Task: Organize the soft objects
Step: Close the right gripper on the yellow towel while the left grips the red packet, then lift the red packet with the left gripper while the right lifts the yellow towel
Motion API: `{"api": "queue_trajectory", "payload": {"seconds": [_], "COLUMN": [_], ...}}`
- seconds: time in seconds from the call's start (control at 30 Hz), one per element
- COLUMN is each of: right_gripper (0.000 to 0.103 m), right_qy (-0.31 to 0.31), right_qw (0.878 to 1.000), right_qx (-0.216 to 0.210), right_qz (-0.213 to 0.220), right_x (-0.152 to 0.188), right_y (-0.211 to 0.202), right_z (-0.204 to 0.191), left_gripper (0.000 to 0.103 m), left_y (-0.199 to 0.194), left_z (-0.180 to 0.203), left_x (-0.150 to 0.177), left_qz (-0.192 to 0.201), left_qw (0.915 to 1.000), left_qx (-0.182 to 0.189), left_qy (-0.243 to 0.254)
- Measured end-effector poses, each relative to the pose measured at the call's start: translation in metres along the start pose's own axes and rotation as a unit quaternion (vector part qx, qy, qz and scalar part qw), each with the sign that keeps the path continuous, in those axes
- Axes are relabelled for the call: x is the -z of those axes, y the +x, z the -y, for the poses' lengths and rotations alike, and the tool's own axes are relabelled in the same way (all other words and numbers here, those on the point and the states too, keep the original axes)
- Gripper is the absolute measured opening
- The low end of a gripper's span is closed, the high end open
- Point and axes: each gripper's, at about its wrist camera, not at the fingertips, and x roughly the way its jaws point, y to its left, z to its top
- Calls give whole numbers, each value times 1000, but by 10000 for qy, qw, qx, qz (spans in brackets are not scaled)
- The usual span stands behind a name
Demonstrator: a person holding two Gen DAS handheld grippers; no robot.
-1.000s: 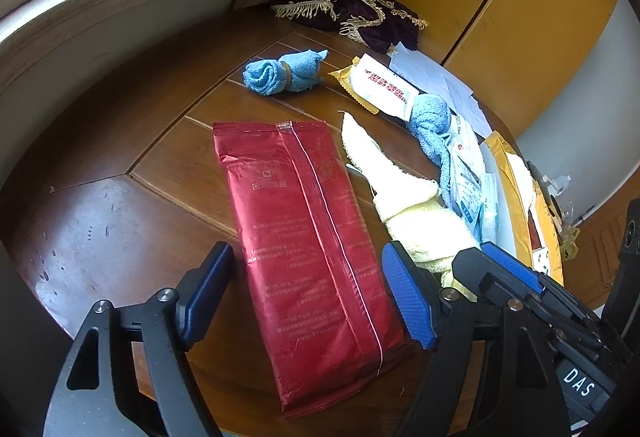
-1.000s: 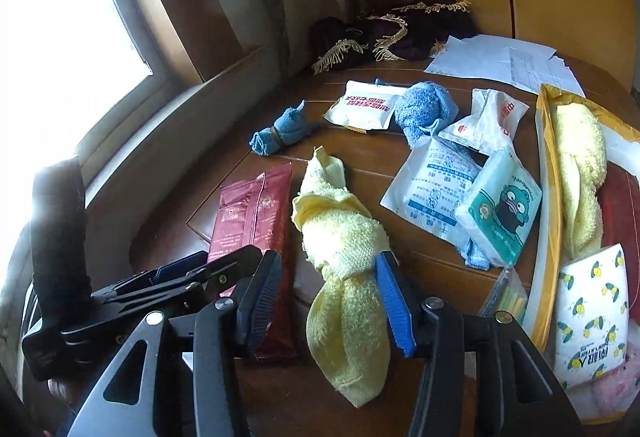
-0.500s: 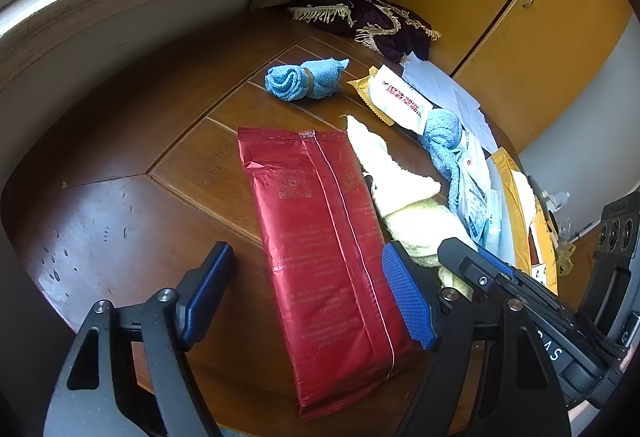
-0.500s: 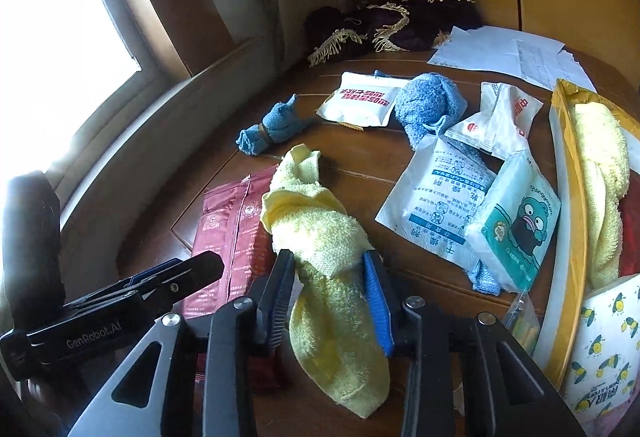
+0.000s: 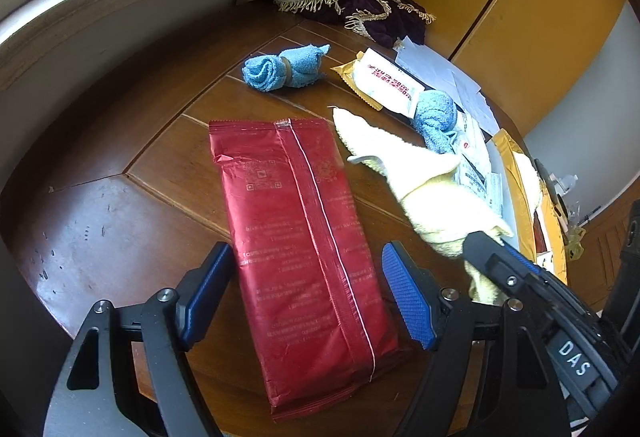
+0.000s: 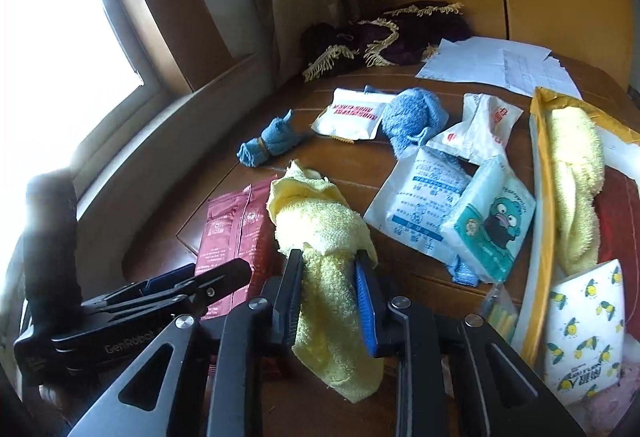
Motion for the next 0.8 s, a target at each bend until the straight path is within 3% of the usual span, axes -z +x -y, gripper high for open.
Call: {"api": "queue_trajectory", "payload": {"seconds": [0.23, 0.4, 0.6, 0.8], "right_gripper": [25, 25, 25, 25], "right_qy": [261, 307, 364, 430], "right_qw": [9995, 9993, 9990, 9985], "right_qx": [7, -33, -29, -70], "right_qz": [202, 200, 261, 328], "right_x": [0, 2, 4, 3], "right_y": [-18, -18, -24, -28], "right_z": [12, 13, 16, 17], "left_gripper": [81, 83, 82, 70], "left_y": [10, 22, 22, 14], "left_z": [21, 38, 36, 29], "left_x": [3, 9, 9, 11], "left_qz": [35, 60, 153, 233], "left_qw": [9970, 9876, 9868, 9893], "left_qx": [-711, -1353, -1401, -1222], "left_qy": [303, 794, 803, 762]}}
